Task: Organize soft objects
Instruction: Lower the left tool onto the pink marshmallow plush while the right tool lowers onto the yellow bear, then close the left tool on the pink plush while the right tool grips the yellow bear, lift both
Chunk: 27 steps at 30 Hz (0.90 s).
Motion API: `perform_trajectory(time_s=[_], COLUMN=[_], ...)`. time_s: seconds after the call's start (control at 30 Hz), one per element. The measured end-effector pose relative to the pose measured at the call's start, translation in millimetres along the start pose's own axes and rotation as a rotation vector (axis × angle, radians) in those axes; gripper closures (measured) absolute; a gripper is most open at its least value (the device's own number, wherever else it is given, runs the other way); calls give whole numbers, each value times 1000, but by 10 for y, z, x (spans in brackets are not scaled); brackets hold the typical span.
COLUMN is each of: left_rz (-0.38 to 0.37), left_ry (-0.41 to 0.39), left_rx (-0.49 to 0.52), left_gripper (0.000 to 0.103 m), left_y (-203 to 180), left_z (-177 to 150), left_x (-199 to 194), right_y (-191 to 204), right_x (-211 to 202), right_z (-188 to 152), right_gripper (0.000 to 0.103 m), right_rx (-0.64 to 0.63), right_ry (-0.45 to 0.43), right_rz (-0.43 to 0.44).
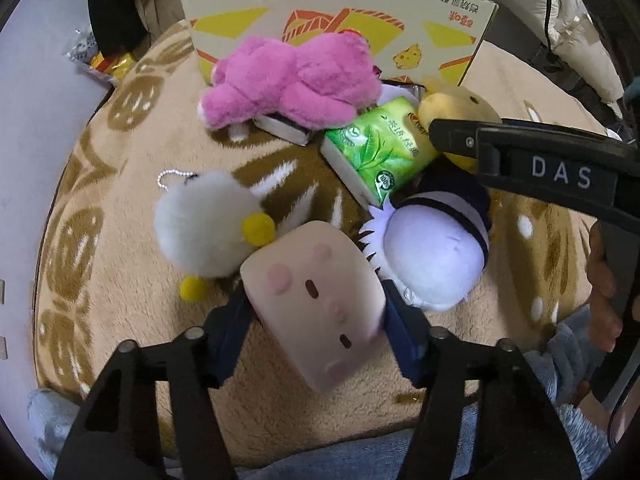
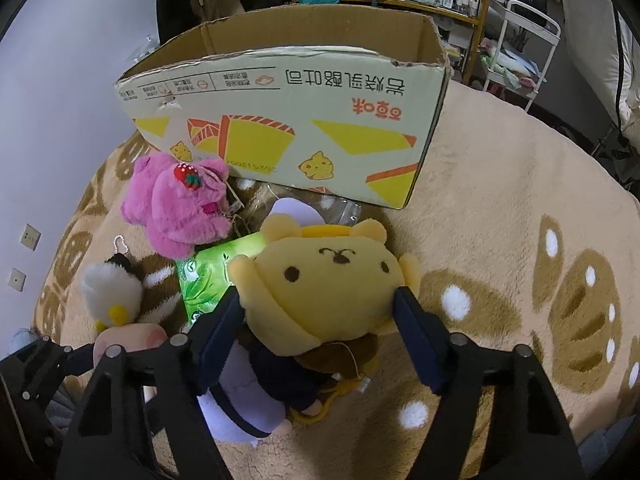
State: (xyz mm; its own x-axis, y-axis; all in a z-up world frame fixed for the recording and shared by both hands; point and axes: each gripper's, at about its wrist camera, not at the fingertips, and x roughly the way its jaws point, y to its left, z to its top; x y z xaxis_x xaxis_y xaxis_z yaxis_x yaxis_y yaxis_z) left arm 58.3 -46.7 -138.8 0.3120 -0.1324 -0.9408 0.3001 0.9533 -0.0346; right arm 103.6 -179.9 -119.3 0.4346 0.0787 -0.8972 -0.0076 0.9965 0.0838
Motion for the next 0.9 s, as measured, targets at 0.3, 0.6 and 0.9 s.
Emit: perform_trajectory(time_s=[0.3,0.6,0.9], left_rz=[13,38,79], left_ry=[-49,-132,-222], left_rx=[17,13,-17], left_gripper=[57,58,58], left_y=[-17,44,104], left_z=[15,-3,-51], left_x=[-99,-315,-581], right_y=[52,65,58], right_x=[-130,-385,-640], right_z=[-67,-125,-137], right_gripper=[33,35,35], right_rx=[-33,-13,11], right_ry=[-45,-96,-177], right_rz=[-17,-2,-2])
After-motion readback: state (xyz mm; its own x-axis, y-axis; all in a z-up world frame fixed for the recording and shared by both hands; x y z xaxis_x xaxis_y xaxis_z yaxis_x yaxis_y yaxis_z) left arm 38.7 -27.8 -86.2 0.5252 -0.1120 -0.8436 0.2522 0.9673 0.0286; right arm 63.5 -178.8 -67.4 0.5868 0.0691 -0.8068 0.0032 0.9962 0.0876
